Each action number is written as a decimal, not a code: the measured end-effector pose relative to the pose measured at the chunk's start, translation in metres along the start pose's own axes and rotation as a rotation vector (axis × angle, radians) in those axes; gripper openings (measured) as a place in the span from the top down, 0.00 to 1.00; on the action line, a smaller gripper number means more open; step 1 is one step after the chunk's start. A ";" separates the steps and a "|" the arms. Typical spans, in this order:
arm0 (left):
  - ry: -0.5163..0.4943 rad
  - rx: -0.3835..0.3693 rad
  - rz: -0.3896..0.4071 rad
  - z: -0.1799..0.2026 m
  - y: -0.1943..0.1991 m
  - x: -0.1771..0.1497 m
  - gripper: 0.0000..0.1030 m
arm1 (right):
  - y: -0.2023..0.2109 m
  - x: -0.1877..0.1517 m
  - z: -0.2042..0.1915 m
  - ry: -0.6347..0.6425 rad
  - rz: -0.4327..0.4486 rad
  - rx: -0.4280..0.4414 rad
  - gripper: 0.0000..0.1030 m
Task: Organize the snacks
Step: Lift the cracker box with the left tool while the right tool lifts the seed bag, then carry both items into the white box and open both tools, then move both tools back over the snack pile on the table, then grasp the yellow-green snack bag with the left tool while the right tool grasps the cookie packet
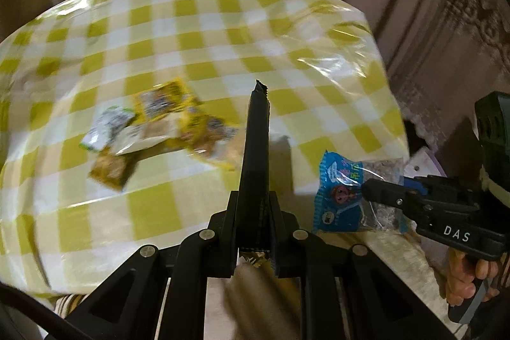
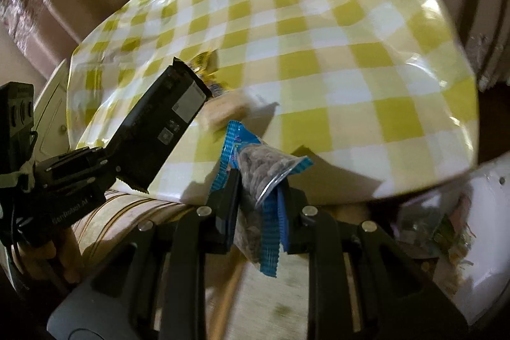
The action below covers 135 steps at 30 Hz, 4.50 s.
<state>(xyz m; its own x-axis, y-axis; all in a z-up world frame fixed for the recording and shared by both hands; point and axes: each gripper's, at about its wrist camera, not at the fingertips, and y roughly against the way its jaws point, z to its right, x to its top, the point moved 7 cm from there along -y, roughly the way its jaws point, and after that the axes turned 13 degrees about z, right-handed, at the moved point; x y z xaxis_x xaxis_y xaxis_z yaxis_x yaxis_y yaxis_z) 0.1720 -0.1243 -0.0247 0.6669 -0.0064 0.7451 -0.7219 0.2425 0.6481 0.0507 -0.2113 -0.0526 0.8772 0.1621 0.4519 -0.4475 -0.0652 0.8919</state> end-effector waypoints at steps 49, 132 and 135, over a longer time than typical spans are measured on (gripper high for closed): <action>-0.366 -0.390 -0.346 0.265 -0.105 -0.047 0.56 | 0.103 -0.083 0.274 -0.424 -0.030 -0.415 0.57; 0.156 0.188 -0.052 -0.177 -0.045 -0.016 0.32 | -0.147 0.038 -0.043 -0.190 -0.038 -0.305 0.21; 0.123 0.193 -0.048 -0.178 -0.052 -0.011 0.32 | -0.143 0.036 -0.040 -0.179 -0.042 -0.293 0.20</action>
<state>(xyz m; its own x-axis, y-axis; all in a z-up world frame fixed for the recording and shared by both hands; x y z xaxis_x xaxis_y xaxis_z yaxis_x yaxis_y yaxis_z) 0.2350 0.0363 -0.0945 0.7104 0.1079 0.6955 -0.7028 0.0546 0.7093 0.1393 -0.1571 -0.1649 0.9009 -0.0185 0.4336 -0.4185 0.2277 0.8792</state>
